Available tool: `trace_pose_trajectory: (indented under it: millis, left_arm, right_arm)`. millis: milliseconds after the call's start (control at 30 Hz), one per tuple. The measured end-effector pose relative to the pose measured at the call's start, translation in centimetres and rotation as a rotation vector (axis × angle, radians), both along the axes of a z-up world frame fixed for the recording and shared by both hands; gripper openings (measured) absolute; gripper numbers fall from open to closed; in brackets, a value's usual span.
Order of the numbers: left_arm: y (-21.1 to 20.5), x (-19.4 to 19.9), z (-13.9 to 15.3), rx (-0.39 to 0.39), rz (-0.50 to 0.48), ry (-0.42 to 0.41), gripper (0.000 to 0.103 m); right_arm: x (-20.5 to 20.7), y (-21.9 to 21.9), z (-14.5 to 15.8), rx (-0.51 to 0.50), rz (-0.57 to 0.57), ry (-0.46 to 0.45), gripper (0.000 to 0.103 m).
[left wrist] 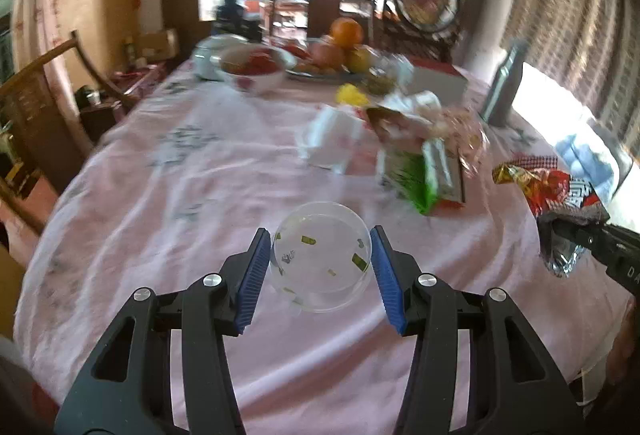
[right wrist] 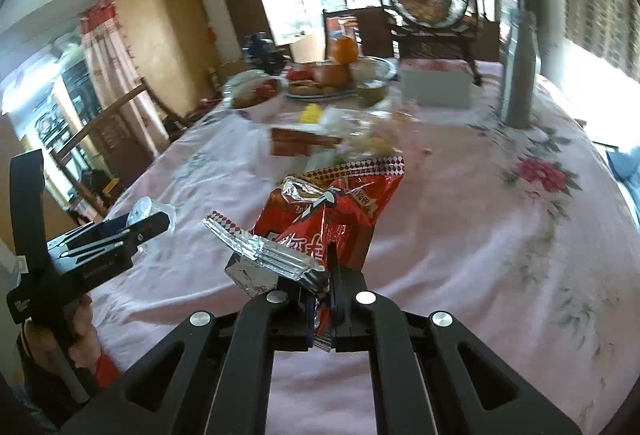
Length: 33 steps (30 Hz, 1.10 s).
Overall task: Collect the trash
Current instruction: 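Carry the cup lid and red wrapper in both tools over the red basket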
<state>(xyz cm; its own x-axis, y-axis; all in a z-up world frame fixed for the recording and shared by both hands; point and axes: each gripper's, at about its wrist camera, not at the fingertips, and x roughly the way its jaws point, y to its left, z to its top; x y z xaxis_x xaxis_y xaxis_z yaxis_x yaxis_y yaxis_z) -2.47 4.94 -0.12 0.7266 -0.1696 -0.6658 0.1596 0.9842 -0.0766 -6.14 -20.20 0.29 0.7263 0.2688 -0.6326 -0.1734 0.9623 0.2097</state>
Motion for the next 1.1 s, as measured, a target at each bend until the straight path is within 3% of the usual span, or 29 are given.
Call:
trace_pose_trajectory:
  millis: [333,667,867,1100]
  left_arm:
    - [9.9,-7.4,1.5,-0.026,0.177,-0.083,0.051]
    - [21.9,-15.2,0.9,-0.059,0.443,-0.124,0.051]
    - [29.9,-19.8,-1.3,-0.067,0.640,-0.087,0.051]
    - [39.3,-23.8,-7.3,-0.089,0.883,0.062,0.051]
  right_arm:
    - [-3.6,10.6,2.1,-0.047,0.219,-0.052,0.006]
    - [-6.9,26.9,3.4,-0.097,0.597,-0.069,0.006]
    - [-9.2,36.3,2.2,-0.133,0.811,-0.027,0.006]
    - [-11.1,49.0,-2.4,-0.175,1.037,0.106,0.006]
